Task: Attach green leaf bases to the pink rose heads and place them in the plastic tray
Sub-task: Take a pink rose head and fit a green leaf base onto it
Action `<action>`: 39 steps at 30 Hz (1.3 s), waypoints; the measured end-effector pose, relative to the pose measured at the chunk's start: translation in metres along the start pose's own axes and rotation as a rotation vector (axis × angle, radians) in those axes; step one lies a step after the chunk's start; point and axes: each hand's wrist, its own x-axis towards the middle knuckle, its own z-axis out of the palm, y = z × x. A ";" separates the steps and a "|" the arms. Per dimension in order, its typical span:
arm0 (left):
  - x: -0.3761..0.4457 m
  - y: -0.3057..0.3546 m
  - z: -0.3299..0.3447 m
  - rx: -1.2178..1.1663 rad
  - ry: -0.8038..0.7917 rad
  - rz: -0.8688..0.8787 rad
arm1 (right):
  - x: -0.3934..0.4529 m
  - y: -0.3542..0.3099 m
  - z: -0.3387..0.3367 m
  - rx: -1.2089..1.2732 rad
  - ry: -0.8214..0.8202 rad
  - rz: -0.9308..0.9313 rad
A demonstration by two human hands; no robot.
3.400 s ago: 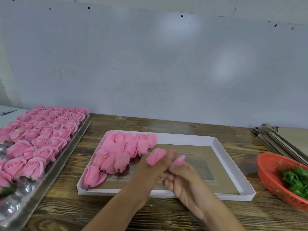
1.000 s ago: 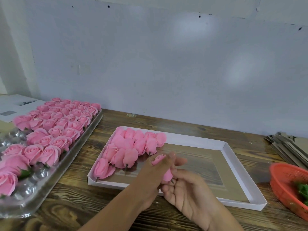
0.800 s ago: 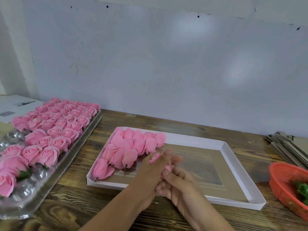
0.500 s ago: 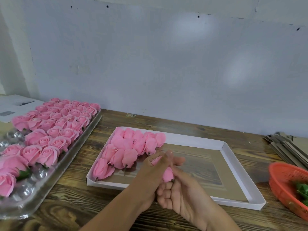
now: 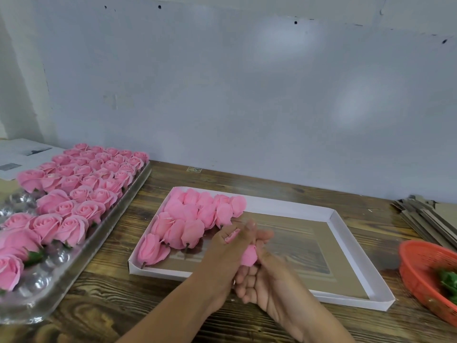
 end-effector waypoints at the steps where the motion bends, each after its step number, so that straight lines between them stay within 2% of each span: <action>1: 0.001 0.000 0.000 -0.005 0.001 0.001 | 0.001 0.000 0.002 -0.013 0.017 -0.011; 6: 0.006 -0.003 -0.001 -0.002 0.068 0.008 | 0.005 0.003 0.002 -0.022 0.074 -0.137; 12: 0.003 0.005 -0.003 0.101 -0.015 0.138 | 0.005 -0.002 -0.011 -0.035 0.131 -0.218; 15: 0.003 0.006 -0.007 0.168 -0.092 0.224 | 0.004 -0.008 -0.017 -0.121 0.216 -0.222; 19: 0.005 0.003 -0.007 0.240 -0.040 0.274 | 0.001 -0.011 -0.021 -0.249 0.310 -0.190; 23: 0.006 0.002 -0.007 0.230 -0.017 0.240 | 0.001 -0.013 -0.020 -0.360 0.377 -0.293; 28: 0.005 0.003 -0.007 0.240 -0.035 0.224 | -0.002 -0.016 -0.021 -0.338 0.303 -0.410; 34: 0.007 0.000 -0.008 0.320 0.010 0.232 | 0.000 -0.017 -0.028 -0.273 0.322 -0.364; 39: 0.006 0.000 -0.008 0.281 0.007 0.228 | -0.001 -0.018 -0.027 -0.318 0.334 -0.357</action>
